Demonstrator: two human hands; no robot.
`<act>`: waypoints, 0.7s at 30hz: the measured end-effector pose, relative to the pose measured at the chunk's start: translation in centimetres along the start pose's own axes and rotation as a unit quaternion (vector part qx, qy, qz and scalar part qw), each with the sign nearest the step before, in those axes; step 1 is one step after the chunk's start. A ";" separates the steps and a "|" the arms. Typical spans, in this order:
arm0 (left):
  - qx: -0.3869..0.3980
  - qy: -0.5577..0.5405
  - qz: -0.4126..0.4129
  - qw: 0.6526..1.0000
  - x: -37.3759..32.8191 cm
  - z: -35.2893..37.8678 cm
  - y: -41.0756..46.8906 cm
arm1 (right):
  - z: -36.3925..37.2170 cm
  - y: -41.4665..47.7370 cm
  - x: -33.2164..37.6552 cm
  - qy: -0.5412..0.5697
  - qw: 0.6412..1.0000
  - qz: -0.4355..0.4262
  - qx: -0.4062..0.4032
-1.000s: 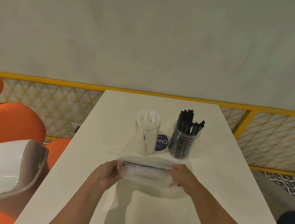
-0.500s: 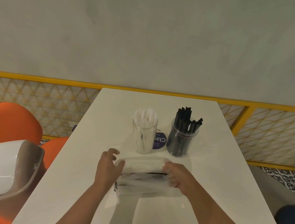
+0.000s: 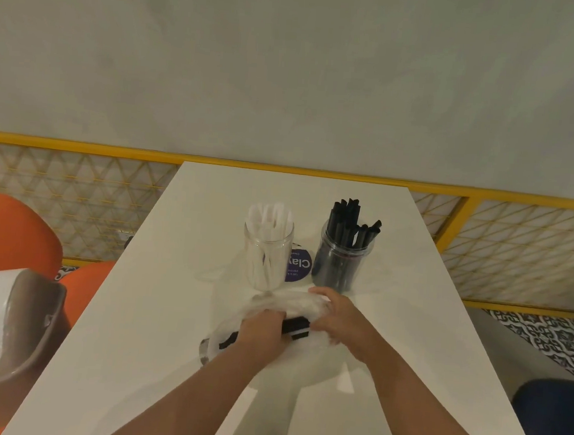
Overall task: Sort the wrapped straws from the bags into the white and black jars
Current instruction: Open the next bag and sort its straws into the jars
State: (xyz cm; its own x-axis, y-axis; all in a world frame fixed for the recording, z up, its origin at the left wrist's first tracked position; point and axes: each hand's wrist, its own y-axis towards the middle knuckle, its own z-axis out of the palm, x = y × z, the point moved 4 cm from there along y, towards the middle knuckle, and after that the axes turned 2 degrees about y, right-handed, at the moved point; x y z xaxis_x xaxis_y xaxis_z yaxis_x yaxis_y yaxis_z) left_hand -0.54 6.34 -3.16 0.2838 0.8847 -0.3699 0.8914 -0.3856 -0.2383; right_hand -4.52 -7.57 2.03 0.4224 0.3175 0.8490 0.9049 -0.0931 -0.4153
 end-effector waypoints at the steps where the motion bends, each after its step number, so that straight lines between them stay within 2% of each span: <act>1: 0.011 -0.013 -0.012 1.000 0.2 0.0 0.1 | -0.1 0.1 -0.2 -0.021 1.000 0.004 -0.017; 5: 0.076 -0.026 -0.026 0.996 0.7 0.7 0.2 | -0.1 0.6 -1.0 -0.074 0.995 0.013 -0.059; 9: 0.055 -0.075 -0.024 0.995 0.1 0.5 -0.3 | 0.5 0.7 -1.9 -0.158 0.987 0.016 0.000; 13: 0.045 -0.084 -0.005 0.995 -0.5 1.4 -1.7 | 0.2 1.5 -2.9 -0.335 0.939 0.001 -0.078; 15: 0.046 -0.063 0.016 0.997 -0.7 1.9 -2.2 | 0.0 1.8 -3.0 -0.285 0.951 -0.007 -0.119; 18: -0.010 0.049 0.039 0.998 -1.1 1.4 -2.6 | -0.4 1.9 -3.2 -0.065 0.985 0.028 -0.157; 21: -0.028 0.092 0.005 0.995 -1.4 1.2 -2.6 | -0.1 1.6 -3.5 0.048 0.992 0.040 -0.109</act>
State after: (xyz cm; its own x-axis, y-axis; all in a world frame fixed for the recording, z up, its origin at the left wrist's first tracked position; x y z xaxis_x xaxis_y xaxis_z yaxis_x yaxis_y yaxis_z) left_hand -3.65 5.83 -3.07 0.3484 0.9157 -0.2003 0.9047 -0.3844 -0.1837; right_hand -4.54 -8.98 -1.58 0.4876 0.2111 0.8471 0.8533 -0.3202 -0.4114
